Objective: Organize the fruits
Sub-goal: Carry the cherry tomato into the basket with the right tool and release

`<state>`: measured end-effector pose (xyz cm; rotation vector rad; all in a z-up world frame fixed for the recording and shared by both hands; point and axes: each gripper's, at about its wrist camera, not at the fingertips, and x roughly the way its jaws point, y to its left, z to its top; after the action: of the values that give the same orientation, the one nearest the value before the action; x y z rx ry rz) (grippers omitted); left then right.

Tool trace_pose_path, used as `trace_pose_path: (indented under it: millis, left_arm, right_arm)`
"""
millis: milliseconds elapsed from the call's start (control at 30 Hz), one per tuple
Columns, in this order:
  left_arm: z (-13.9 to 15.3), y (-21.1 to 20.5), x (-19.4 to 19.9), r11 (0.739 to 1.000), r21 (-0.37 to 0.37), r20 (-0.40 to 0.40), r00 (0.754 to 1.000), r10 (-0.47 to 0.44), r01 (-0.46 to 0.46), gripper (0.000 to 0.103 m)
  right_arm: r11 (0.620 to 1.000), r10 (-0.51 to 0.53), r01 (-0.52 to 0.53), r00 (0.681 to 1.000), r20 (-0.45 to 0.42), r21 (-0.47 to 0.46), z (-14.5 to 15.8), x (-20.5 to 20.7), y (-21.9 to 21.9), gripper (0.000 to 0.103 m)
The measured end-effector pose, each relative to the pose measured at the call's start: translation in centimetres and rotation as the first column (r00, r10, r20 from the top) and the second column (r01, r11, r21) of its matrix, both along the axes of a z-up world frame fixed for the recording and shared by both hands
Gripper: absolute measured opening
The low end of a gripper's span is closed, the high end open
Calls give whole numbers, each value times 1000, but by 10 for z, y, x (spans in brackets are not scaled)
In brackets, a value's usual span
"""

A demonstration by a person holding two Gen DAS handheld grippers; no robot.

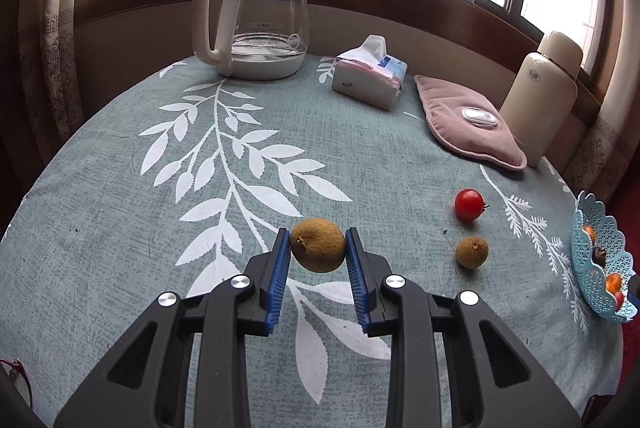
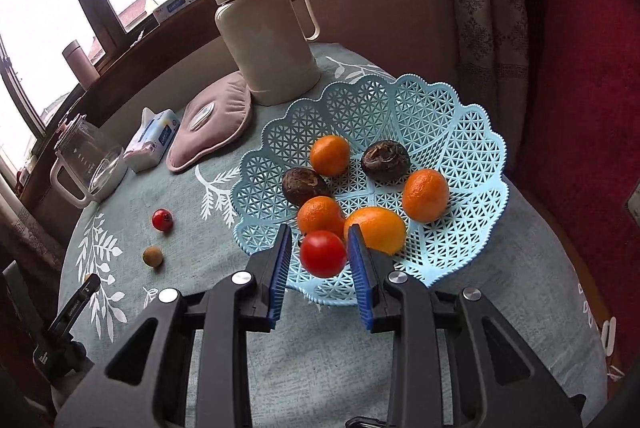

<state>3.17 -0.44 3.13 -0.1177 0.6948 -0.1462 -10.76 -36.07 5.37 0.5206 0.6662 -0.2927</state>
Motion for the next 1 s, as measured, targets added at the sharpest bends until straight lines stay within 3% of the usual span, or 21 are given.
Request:
trace_pose_path:
  millis: [267,500,567,600,733,867,1000]
  left_arm:
    - [-2,-3,1,1000,-14,-18,1000,-18,18,28]
    - [6,-21,-7,990,-87,-48,992,-118,114,28]
    - [9,-32,-11,983,-100,-49,986,-158,152,28]
    - [11,-38,-14,979,-107,-49,983,-178,172,28]
    - [16,-68,-23,954,-138,-60,959,-277,267,28]
    - [19,-102,-28,910,-194,-88,917,-389,367,28]
    - [27,-134,-34,876,-200,-80,884,-461,439,28]
  right_arm:
    - [999,-24,24,999,23,27,3,-9,-10,32]
    - [996,-70,72,996,48,-44,8,-22,-16,33]
    - [994,-85,89,995,59,-59,8,-26,-18,48]
    - [993,-87,91,994,62,-69,9,-27,-18,48]
    - [990,-82,89,994,71,-111,12,-29,-20,48]
    - [986,-84,95,993,84,-135,13,-30,-23,49]
    - [986,-91,103,991,98,-128,11,-31,-28,49]
